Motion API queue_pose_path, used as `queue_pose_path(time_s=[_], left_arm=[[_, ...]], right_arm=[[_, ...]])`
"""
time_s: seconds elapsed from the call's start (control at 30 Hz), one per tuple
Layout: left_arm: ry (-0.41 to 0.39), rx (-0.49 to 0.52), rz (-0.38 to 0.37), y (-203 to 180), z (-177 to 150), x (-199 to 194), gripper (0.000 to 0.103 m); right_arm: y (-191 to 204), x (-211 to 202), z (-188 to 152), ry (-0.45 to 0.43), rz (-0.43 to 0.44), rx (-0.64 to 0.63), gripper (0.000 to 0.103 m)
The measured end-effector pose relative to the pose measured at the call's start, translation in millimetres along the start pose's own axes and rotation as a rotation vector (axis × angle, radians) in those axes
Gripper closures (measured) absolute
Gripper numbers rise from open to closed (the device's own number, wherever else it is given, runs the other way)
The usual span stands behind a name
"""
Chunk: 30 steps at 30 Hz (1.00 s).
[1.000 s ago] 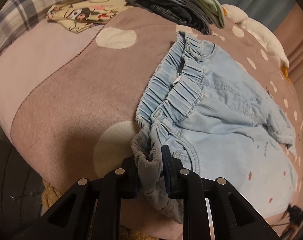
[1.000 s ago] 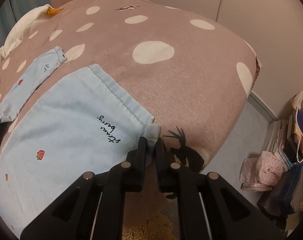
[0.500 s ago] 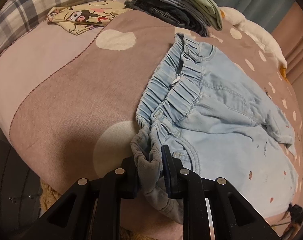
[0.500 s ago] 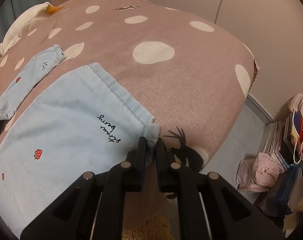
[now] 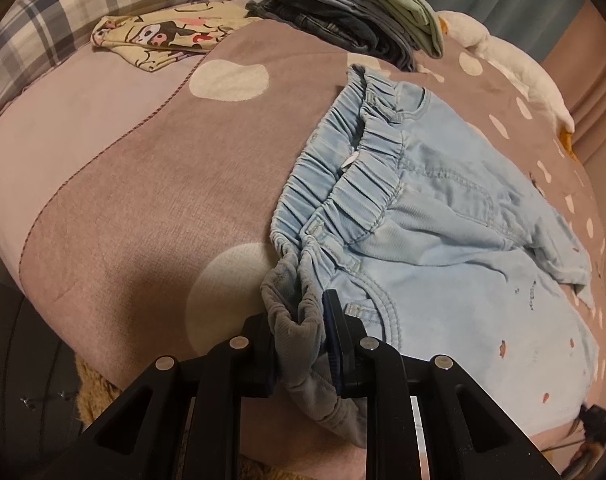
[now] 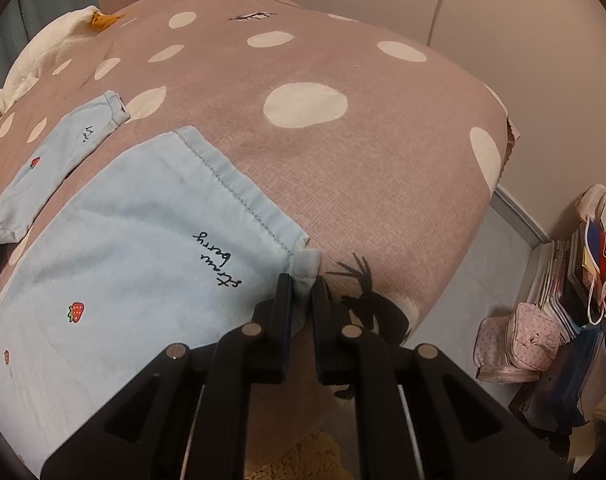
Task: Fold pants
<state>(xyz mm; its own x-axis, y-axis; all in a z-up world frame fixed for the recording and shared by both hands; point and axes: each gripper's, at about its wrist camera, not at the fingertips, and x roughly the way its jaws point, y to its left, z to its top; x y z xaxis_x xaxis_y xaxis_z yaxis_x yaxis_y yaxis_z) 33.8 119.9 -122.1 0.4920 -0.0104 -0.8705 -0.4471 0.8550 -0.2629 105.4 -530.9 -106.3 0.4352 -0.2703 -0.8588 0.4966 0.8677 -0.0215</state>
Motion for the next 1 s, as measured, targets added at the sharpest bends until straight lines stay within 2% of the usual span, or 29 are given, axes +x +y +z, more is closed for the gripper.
queue_pose_path(time_s=[0.27, 0.47, 0.6, 1.0], left_arm=[[-0.022, 0.008, 0.009, -1.9, -3.2, -0.6, 0.081], [-0.021, -0.022, -0.025, 3.1, -2.6, -0.2, 0.081], [-0.029, -0.015, -0.020, 2.8, -2.9, -0.4, 0.081], [-0.051, -0.053, -0.079, 12.0, -5.1, -2.2, 0.081]], right_arm=[[12.7, 1.0, 0.9, -0.009, -0.082, -0.037, 0.093], [11.7, 0.5, 0.7, -0.009, -0.084, -0.044, 0.093], [12.9, 0.9, 0.8, -0.004, -0.091, -0.048, 0.093], [23.9, 3.5, 4.8, 0.031, -0.157, -0.089, 0.093]])
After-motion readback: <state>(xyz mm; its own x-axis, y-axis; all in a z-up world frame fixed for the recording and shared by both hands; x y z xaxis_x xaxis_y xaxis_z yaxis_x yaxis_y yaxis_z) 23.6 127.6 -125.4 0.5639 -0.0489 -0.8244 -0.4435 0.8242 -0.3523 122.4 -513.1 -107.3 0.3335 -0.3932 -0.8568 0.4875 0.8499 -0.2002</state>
